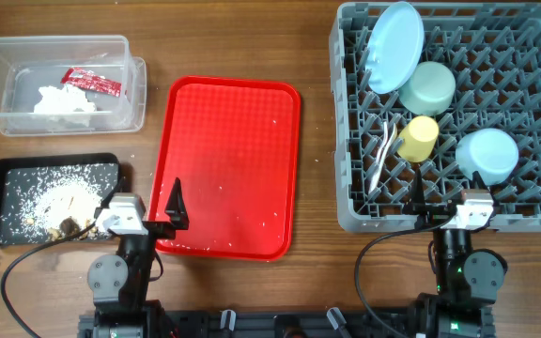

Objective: Sort waste into correct bins and load items into the dishwasher rack

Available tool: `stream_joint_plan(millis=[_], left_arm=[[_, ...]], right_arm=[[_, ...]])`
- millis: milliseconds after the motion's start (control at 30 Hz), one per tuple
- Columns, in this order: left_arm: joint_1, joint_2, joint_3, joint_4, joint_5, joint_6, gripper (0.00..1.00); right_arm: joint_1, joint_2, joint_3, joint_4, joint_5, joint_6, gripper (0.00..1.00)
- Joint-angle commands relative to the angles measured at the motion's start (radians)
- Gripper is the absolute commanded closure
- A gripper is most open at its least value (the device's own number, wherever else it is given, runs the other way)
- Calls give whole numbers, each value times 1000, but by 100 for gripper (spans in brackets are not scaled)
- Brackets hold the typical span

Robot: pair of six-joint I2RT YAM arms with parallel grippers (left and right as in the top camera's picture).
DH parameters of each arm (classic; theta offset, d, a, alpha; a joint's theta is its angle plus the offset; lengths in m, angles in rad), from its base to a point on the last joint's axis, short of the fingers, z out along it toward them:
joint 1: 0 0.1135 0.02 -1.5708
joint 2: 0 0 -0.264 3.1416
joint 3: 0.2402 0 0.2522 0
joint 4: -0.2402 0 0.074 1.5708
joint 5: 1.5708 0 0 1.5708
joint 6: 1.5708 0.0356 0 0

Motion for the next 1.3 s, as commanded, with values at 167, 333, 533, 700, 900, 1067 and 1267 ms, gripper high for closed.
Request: stream_joint_plan(millis=[167,333,533,700,900,1067,1267], left_arm=[[-5,-11,-7,-4,-2,90,0],[-5,-11,-7,-5,-3,94,0],[-5,-11,-7,-4,-6,86,0],[-5,-11,-7,-3,-6,86,0],[-5,-11,-7,-3,-6,86,0],[-5,-11,-7,-3,-6,86,0],[-5,-11,-7,-3,-6,86,0]], right_arm=[[3,-10,-2,3,9,-10,0],[3,-10,-2,3,9,-10,0],[3,-10,-2,3,9,-10,0],[3,-10,-2,3,9,-10,0],[3,-10,-2,3,9,-10,0],[3,-10,-2,3,9,-10,0],[3,-10,-2,3,9,-10,0]])
